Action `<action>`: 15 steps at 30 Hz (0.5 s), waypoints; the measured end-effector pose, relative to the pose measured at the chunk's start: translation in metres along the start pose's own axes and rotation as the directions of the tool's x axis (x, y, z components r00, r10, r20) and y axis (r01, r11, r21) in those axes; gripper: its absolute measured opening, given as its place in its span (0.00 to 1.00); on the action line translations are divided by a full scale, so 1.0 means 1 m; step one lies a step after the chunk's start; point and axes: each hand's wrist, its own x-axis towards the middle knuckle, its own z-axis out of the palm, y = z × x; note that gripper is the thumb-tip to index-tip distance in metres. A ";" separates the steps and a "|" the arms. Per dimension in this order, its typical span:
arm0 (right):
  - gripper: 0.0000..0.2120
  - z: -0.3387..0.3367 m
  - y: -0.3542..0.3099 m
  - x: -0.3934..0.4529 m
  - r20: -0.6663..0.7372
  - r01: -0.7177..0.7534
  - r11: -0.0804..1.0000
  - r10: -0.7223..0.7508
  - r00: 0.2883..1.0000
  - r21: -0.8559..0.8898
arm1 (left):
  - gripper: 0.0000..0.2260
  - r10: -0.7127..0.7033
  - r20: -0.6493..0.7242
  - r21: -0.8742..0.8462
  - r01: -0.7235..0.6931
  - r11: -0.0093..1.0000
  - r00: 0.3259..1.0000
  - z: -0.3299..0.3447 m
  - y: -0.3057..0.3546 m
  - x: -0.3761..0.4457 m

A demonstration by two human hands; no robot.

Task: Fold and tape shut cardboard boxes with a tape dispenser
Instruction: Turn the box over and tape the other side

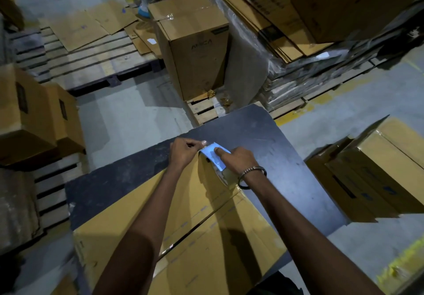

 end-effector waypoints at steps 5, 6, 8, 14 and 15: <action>0.28 -0.029 0.040 -0.039 -0.015 0.019 0.994 -0.020 1.000 -0.107 | 0.11 0.032 -0.008 0.016 -0.032 0.999 0.999 -0.002 0.003 -0.003; 0.29 -0.034 0.054 -0.049 -0.005 0.003 0.990 -0.004 1.000 -0.140 | 0.11 0.021 0.012 0.004 -0.021 1.000 1.000 -0.003 0.006 -0.004; 0.30 -0.038 0.074 -0.062 -0.006 -0.028 0.987 0.027 1.000 -0.159 | 0.11 -0.028 0.049 -0.025 0.030 0.999 0.998 -0.005 0.012 -0.002; 0.27 -0.022 0.070 -0.065 -0.076 -0.001 0.981 -0.014 0.997 -0.194 | 0.14 -0.006 -0.083 0.448 0.043 0.893 0.997 0.012 0.045 -0.023; 0.27 -0.021 0.070 -0.067 -0.087 -0.003 0.980 -0.015 0.996 -0.198 | 0.15 0.067 -0.117 0.479 -0.002 0.878 0.991 0.020 0.049 -0.030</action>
